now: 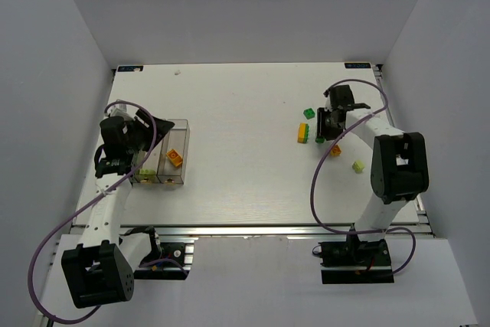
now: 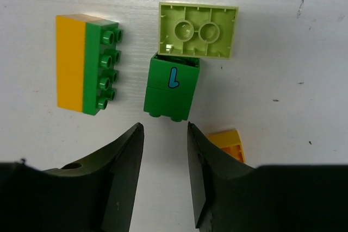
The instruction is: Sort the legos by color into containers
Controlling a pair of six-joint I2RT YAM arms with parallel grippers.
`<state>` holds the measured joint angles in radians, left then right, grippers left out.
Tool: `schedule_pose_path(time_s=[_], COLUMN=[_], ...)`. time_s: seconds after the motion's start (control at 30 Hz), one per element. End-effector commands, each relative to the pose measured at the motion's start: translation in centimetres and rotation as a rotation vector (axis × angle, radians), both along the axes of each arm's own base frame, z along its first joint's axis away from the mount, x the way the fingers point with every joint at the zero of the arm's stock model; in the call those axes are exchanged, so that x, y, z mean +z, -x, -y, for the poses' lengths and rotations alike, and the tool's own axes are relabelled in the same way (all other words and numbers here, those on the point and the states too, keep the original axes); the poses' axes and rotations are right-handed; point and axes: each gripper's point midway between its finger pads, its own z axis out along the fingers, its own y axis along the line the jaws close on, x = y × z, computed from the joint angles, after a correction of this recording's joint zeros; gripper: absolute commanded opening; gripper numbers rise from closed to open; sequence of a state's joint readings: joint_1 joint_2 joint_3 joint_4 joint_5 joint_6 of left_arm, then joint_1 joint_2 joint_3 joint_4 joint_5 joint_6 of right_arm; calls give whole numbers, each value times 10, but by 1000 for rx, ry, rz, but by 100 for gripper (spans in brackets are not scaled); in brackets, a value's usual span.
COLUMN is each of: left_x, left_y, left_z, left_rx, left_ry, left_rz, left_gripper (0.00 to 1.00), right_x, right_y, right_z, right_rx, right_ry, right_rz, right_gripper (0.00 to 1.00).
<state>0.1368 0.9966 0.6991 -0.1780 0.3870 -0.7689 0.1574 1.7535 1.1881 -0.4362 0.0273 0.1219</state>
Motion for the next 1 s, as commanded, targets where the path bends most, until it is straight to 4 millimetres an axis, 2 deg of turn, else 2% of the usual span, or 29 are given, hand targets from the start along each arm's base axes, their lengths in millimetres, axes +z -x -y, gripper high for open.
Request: schedule_pose_path(time_s=[0.0,0.1,0.27,0.47,0.67,0.8,0.9,0.93,0.97], left_x=[13,10,8,10,15,22,26,25,24], left_y=[1,2,3,1,0,-2,-2,-2,-1], left_z=[4,4,4,5,10,17,30,34,44], left_rx=[-17,-18,-14,-14,-42,-74,-119,-129,-158], left_ry=[5,7,12,23,39,60,81,95,102], left_rz=[41,35,32,38,63,97,115,111,106], left_gripper=[69,69,69,69,70,73,74,74,74], right_x=[-5,-9,-19,-36,-44,-42,-39,-37,-34], right_y=[-10,-14,-13,-10,-9,-11,-10,-10,-10], right_z=[2,-1,0,-2,0,-1,-2,-3,-6], right_rx=[-57,-67,-72,-81,-95,-87,-76,-62,-44], right_ry=[-4,-18,-20,-31,-29,-36,-45,-44,-57], right_rz=[26,31,29,11,18,49,68,80,84], right_gripper=[43,45,59,57,50,40,28,21,18])
